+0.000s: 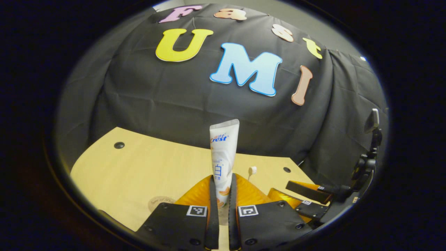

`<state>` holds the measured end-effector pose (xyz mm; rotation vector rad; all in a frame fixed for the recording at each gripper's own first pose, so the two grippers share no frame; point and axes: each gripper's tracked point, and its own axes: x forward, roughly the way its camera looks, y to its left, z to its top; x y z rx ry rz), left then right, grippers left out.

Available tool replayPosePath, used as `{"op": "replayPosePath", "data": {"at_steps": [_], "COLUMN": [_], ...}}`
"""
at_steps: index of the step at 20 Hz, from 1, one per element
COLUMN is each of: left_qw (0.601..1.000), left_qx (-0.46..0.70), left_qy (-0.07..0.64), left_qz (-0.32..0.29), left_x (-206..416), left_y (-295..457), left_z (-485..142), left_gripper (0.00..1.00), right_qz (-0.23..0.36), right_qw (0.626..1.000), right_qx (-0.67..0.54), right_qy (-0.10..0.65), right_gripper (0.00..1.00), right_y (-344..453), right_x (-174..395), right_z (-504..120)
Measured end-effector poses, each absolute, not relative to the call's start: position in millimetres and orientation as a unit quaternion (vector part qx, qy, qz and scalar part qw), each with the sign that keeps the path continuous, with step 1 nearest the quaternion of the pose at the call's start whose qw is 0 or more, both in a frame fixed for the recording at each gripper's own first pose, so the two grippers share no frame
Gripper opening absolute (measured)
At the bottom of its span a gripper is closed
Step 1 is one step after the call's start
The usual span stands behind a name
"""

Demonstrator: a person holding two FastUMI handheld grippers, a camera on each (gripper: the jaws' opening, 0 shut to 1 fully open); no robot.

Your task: Put the toothbrush and toothpaste on the desktop into the cup, then pick up the cup and place it on the coaster on the desktop.

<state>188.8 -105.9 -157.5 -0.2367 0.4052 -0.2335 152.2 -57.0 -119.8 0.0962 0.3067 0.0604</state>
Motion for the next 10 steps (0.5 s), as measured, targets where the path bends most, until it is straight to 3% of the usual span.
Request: {"op": "replayPosePath", "data": {"at_steps": [10], "left_qw": [0.952], "left_qx": [-0.187], "left_qy": [0.148], "left_qz": [-0.191], "left_x": [220], "left_y": [-169], "left_z": [-157], "left_gripper": [0.18], "right_qz": [-0.048], "right_qw": [0.984], "right_qx": [0.077], "right_qy": [0.156], "right_gripper": [0.75], "right_y": [-118], "right_x": [90], "right_z": [-104]}}
